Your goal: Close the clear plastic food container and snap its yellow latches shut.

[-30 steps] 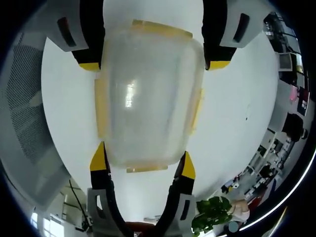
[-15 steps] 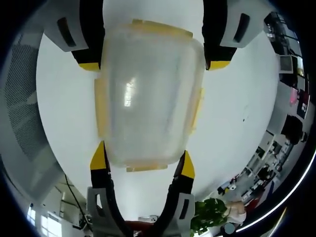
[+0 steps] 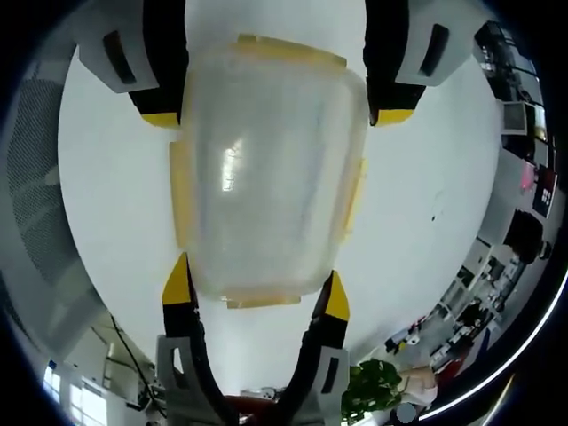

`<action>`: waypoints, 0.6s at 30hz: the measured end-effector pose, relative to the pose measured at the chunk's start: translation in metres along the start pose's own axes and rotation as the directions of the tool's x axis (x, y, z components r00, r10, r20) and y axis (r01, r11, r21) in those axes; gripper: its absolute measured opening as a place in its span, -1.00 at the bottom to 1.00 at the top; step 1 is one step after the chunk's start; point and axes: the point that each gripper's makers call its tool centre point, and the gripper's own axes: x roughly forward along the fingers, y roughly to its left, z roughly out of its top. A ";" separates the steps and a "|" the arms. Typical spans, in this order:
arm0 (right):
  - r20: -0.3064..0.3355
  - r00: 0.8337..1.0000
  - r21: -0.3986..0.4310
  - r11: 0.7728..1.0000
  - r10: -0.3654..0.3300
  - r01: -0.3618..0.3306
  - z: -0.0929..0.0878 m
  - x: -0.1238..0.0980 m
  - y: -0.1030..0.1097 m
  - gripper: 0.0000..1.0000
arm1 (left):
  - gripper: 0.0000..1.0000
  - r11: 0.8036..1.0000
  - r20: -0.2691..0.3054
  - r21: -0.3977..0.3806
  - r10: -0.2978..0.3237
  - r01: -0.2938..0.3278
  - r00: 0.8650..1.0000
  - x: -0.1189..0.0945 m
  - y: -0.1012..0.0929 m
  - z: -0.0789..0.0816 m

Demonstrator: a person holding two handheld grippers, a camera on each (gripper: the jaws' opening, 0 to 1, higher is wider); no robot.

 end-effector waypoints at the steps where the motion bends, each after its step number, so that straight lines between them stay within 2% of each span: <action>1: 0.002 1.000 0.000 1.000 -0.002 0.002 0.000 0.000 0.000 0.43 | 0.58 1.000 0.000 0.000 0.001 -0.001 1.000 0.000 0.000 0.000; 18: -0.001 1.000 -0.014 1.000 0.002 -0.002 0.000 0.001 0.000 0.44 | 0.59 1.000 -0.002 -0.007 0.004 -0.004 1.000 0.000 -0.001 -0.001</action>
